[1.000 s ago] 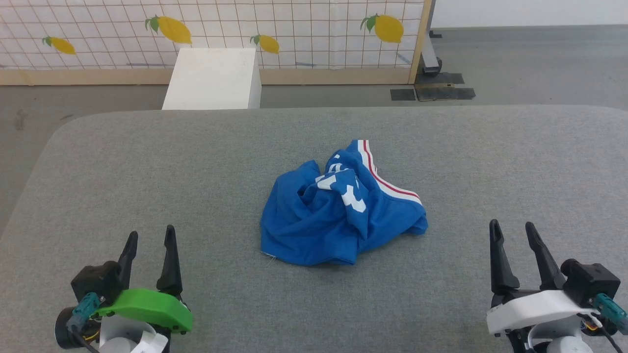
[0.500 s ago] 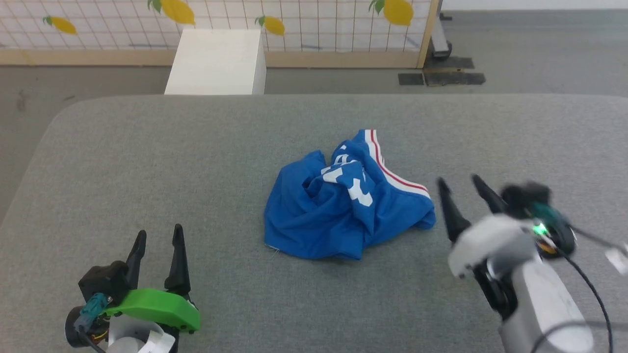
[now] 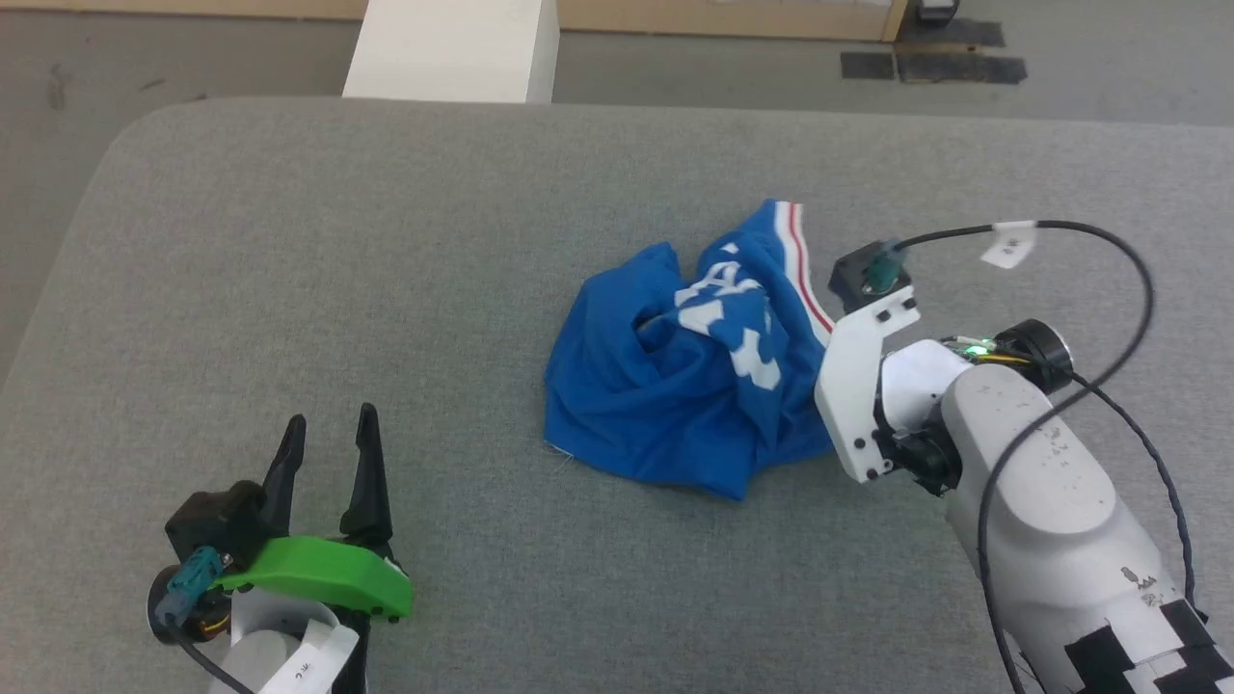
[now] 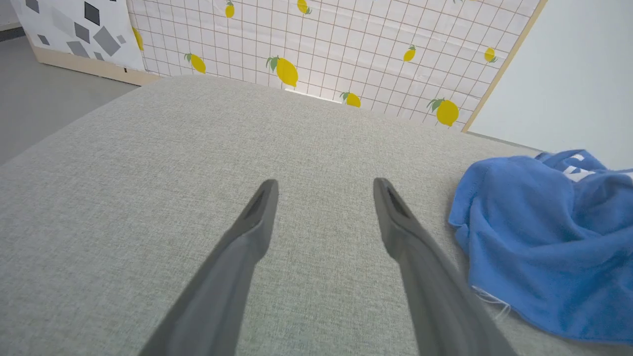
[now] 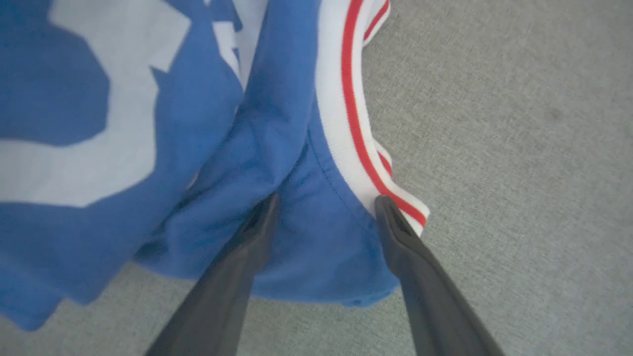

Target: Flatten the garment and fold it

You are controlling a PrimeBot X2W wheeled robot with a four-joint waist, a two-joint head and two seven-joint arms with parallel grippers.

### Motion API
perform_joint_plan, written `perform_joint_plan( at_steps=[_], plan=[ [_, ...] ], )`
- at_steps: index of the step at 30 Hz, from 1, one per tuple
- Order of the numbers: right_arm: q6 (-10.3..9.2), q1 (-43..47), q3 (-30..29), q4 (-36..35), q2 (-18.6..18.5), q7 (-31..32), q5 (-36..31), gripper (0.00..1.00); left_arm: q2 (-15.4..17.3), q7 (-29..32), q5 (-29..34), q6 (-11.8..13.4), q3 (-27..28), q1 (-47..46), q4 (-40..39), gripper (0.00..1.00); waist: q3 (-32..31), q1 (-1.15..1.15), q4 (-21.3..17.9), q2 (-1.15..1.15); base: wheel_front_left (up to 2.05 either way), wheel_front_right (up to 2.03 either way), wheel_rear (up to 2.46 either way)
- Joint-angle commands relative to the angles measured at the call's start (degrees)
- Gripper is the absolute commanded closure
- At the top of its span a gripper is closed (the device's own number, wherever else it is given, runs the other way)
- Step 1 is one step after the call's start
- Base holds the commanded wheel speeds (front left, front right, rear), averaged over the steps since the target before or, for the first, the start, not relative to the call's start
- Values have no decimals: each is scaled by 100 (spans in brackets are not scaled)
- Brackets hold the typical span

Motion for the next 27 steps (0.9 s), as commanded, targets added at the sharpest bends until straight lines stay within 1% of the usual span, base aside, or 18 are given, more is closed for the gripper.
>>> perform_joint_plan(
  at_steps=[1,8,9,10,11,15,18,21,27],
  plan=[
    [21,-73,138,59,-32,159,53,0,-49,-27,92,-48,37,-116,-5,0,104,0,71,0,0,0,0],
    [21,-76,789,182,-150,662,380,0,-159,-27,181,-127,76,-193,-23,0,244,0,130,0,0,0,0],
    [21,-85,862,181,-180,710,454,49,-172,-27,191,-137,83,-202,-24,0,258,0,133,0,0,0,0],
    [21,-96,905,170,-201,723,511,78,-181,-27,202,-144,89,-209,-27,0,266,0,132,0,0,0,0],
    [21,-108,953,148,-222,725,578,100,-190,-27,215,-151,98,-215,-30,0,268,0,127,0,0,0,0],
    [21,-139,1061,84,-319,677,803,100,-212,-27,250,-171,134,-200,-27,0,217,0,73,0,0,0,0],
    [21,-165,977,-8,-376,481,978,100,-222,-27,271,-183,161,-165,-30,0,151,0,4,0,0,0,0],
    [21,-163,704,-124,-436,246,1128,100,-231,-27,284,-197,165,-140,-23,0,83,0,-48,0,0,0,0],
    [21,162,-156,-432,-728,-96,1167,100,-252,-27,287,-206,169,-56,11,0,-105,0,-154,0,0,0,0]
  ],
)
